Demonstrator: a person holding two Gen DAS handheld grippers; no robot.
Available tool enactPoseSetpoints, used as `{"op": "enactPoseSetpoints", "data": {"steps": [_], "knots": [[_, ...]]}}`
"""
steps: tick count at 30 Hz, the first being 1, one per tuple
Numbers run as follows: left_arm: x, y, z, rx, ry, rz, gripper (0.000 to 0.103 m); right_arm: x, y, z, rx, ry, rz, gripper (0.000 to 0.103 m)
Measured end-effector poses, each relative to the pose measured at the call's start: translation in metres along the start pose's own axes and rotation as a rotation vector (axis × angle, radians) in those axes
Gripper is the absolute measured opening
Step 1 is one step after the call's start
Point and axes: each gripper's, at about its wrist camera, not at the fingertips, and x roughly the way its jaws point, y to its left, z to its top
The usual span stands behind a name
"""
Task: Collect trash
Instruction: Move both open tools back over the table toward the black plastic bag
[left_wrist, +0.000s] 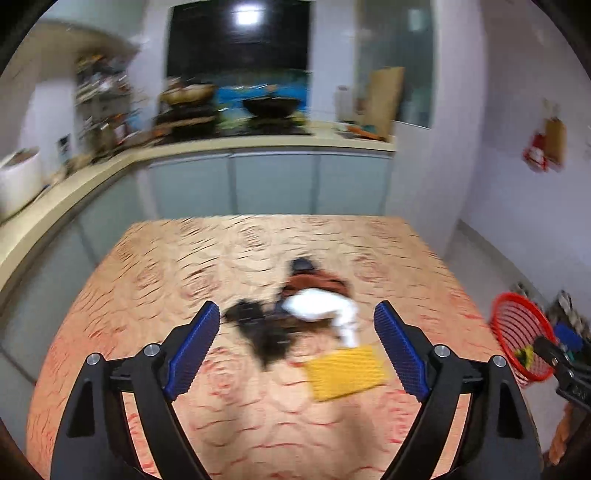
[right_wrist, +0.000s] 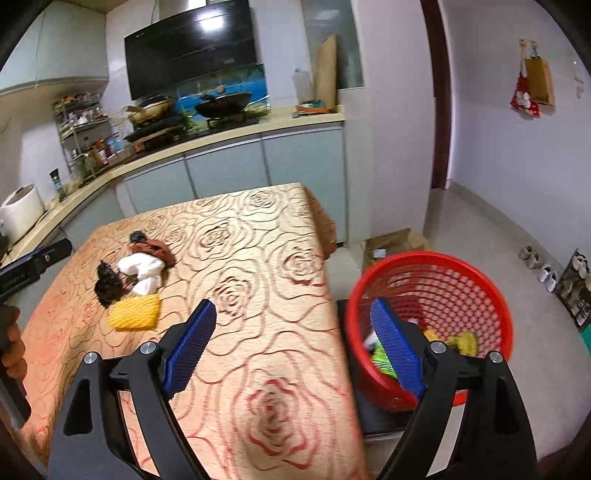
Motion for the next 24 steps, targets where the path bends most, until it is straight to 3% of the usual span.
{"op": "enactPoseSetpoints", "data": {"steps": [5, 9, 18, 24], "knots": [[0.009, 0.044, -0.008, -0.072, 0.034, 0.083, 0.084, 0.004, 0.013, -0.002, -0.007, 0.011, 0.025, 0.083], [0.013, 0.061, -0.014, -0.102, 0.038, 0.100, 0.084, 0.007, 0.018, -0.001, -0.006, 0.012, 0.031, 0.083], [0.049, 0.045, -0.019, -0.085, 0.115, 0.046, 0.084, 0.014, 0.031, 0.000, -0.017, 0.028, 0.052, 0.083], [0.079, 0.033, -0.015, -0.062, 0.148, 0.050, 0.084, 0.015, 0.033, 0.002, -0.025, 0.028, 0.045, 0.083]]}}
